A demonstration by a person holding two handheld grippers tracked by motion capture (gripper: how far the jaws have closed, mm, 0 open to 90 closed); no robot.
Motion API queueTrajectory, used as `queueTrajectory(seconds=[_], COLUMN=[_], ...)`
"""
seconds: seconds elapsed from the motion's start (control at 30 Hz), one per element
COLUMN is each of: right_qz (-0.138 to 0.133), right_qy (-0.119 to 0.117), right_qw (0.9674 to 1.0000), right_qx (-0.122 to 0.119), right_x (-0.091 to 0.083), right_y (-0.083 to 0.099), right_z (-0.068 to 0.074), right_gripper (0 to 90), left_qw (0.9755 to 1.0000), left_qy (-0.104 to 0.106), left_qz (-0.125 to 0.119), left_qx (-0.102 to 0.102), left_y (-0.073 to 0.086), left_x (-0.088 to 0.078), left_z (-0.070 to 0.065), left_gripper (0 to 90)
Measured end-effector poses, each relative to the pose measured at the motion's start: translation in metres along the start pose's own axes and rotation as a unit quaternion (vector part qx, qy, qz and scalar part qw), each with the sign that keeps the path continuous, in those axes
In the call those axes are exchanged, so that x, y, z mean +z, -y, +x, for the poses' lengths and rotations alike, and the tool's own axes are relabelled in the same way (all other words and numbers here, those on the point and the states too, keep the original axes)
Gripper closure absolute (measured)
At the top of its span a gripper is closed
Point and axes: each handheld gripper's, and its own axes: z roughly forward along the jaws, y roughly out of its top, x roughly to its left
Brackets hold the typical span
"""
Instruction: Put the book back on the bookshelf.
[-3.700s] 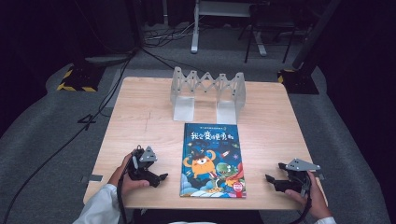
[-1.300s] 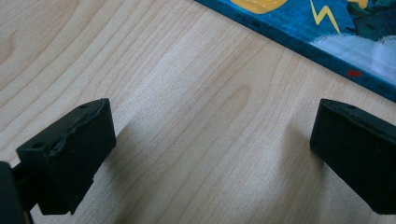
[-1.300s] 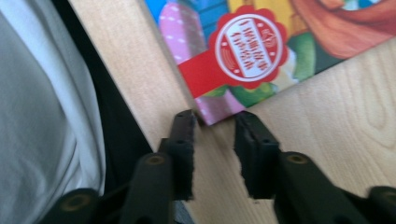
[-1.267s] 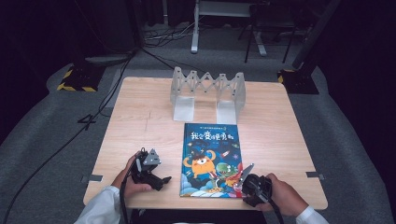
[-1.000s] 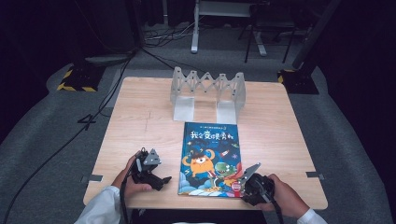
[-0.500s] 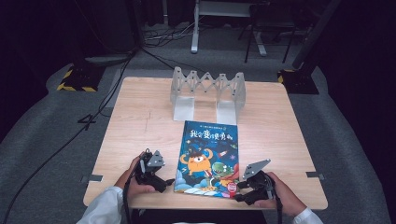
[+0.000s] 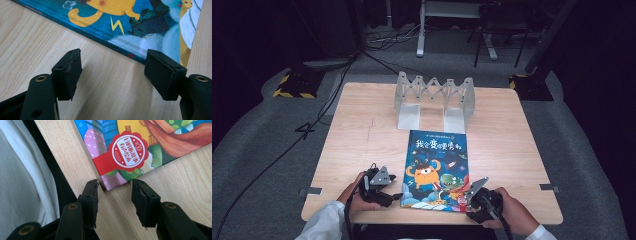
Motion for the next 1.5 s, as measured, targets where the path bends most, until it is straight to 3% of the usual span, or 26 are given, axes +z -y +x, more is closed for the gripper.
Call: queueTrajectory(seconds=[0.3,0.47,0.57,0.8,0.83,0.9,0.97,1.0,1.07,1.33,1.4,1.47,1.5], right_qz=[-0.01,-0.025,-0.006,0.017,0.026,0.033,0.054,0.061,0.062,0.008,-0.022,-0.051,-0.06], right_qy=[-0.003,-0.03,-0.054,-0.051,-0.036,-0.026,0.007,0.027,0.036,0.0,-0.025,-0.052,-0.056], right_qw=[0.9999,0.9992,0.9985,0.9986,0.999,0.9991,0.9984,0.9974,0.9972,0.9999,0.9991,0.9961,0.9956], right_qx=[0.006,0.011,0.001,-0.006,-0.006,-0.009,-0.018,-0.027,-0.021,0.013,0.026,0.049,0.046], right_x=[0.0,-0.001,-0.002,-0.002,-0.002,-0.002,0.0,0.0,-0.001,-0.002,-0.002,-0.002,-0.001], right_y=[0.002,0.006,0.007,0.0,-0.002,-0.004,-0.01,-0.012,-0.012,0.002,0.009,0.015,0.017], right_z=[-0.003,-0.007,-0.006,-0.005,-0.006,-0.003,0.006,0.009,0.01,0.001,-0.005,-0.01,-0.011], right_gripper=[58.4,54.9,54.7,57.1,63.0,62.6,61.1,69.2,71.6,75.2,74.7,74.4,74.4], left_qw=[1.0,1.0,1.0,1.0,1.0,1.0,1.0,1.0,1.0,1.0,1.0,1.0,1.0], left_qy=[-0.002,-0.001,-0.002,-0.002,-0.002,-0.002,-0.002,-0.002,-0.003,-0.002,-0.002,-0.002,-0.002], left_qz=[0.001,0.0,0.0,0.0,0.0,0.0,0.0,0.0,-0.001,-0.001,-0.001,-0.001,-0.001], left_qx=[-0.006,-0.005,-0.004,-0.004,-0.004,-0.004,-0.004,-0.004,-0.004,-0.004,-0.004,-0.004,-0.004], left_y=[-0.001,-0.001,-0.001,-0.001,-0.001,-0.001,-0.001,-0.001,0.0,-0.001,-0.001,-0.001,-0.001], left_x=[0.0,0.0,0.001,0.001,0.001,0.001,0.001,0.001,0.001,0.001,0.001,0.001,0.001], left_z=[-0.001,-0.001,-0.001,-0.001,-0.001,-0.001,-0.001,-0.001,-0.002,-0.002,-0.002,-0.002,-0.002], left_gripper=[30.4,30.4,30.3,30.3,30.3,30.3,30.3,30.6,30.7,31.4,31.5,31.5,31.5])
